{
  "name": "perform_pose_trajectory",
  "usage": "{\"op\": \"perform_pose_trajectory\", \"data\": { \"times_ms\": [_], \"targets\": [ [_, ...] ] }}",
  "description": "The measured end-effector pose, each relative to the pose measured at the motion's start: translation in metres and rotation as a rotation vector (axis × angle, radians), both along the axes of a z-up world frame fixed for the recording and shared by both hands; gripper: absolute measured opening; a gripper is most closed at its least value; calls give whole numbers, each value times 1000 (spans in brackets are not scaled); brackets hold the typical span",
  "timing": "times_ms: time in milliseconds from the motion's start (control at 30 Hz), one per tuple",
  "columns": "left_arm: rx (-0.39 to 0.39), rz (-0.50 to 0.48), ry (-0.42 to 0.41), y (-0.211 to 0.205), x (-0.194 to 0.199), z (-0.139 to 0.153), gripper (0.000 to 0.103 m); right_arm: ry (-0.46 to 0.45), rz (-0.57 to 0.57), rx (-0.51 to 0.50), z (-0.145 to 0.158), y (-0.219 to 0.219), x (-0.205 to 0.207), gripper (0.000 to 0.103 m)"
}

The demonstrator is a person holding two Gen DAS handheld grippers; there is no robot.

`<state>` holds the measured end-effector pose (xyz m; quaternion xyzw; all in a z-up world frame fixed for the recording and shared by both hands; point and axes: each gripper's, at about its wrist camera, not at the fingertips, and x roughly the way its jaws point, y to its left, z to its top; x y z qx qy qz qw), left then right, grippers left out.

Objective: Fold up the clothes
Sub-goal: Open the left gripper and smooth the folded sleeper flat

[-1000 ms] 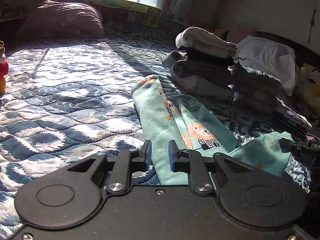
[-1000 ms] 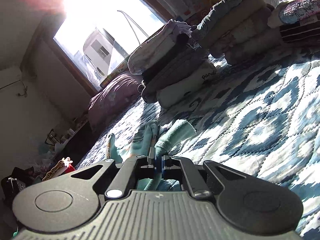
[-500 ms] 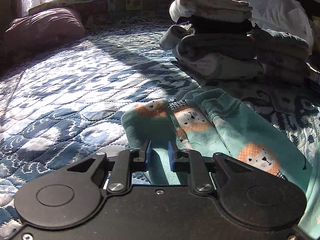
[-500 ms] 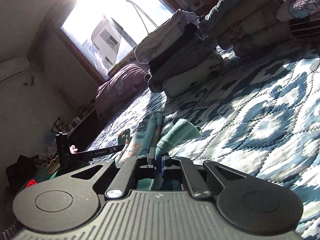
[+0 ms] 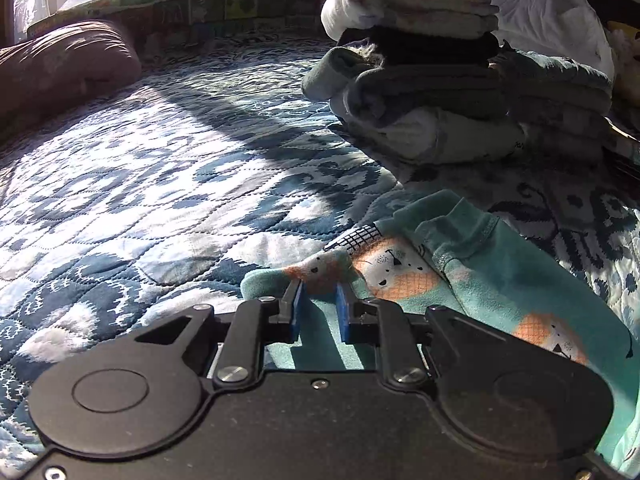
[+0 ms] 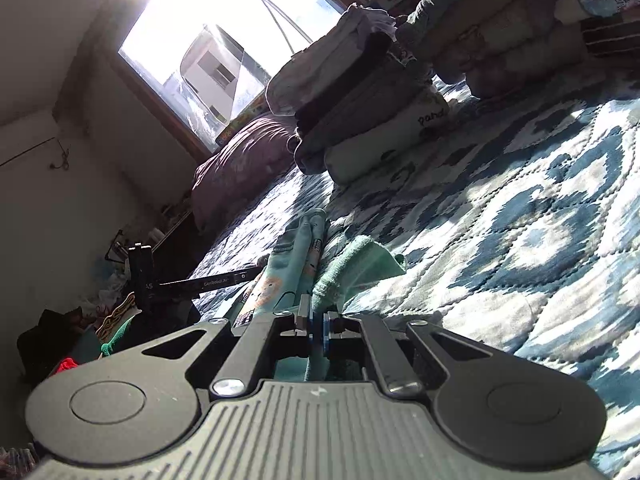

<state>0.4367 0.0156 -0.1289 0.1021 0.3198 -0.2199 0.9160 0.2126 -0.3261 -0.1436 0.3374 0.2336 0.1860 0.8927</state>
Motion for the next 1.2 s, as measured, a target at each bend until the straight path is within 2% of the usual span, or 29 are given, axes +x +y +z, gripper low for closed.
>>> {"op": "perform_pose_trajectory", "data": {
  "times_ms": [33,67,200,233,300,367,433,533,633,767,867,933,1033,1133,1200],
  "targets": [
    [31,-6,0,-5,0,-3,14,-1,3,-1,0,1,0,6],
    [30,-4,10,-5,2,-1,14,-2,7,-3,1,3,1,6],
    [-67,19,-7,9,5,15,15,-6,17,-8,1,7,2,6],
    [-79,23,-16,10,7,17,15,-7,18,-8,1,8,2,6],
    [-80,19,15,6,14,7,15,-8,18,-12,2,9,2,7],
    [-58,20,18,-1,18,-4,15,-5,16,-14,2,8,3,6],
    [-94,40,53,2,23,-2,17,-4,12,-12,1,8,4,6],
    [-142,77,31,14,15,11,19,-7,7,-13,2,9,6,6],
    [-184,78,-30,24,-15,36,27,-19,-2,-2,3,11,7,6],
    [-222,101,-56,32,-63,52,27,-31,-12,5,7,14,8,7],
    [-211,108,-33,27,-94,50,26,-33,-20,2,7,18,7,7],
    [-207,103,12,18,-108,37,26,-31,-25,-1,6,20,6,7],
    [-97,89,42,-3,-113,1,28,-29,-29,-13,4,21,4,6],
    [-110,95,23,-2,-117,9,30,-35,-40,-7,3,21,1,6],
    [-193,104,-6,8,-134,31,30,-41,-44,9,4,20,0,7]
  ]
}}
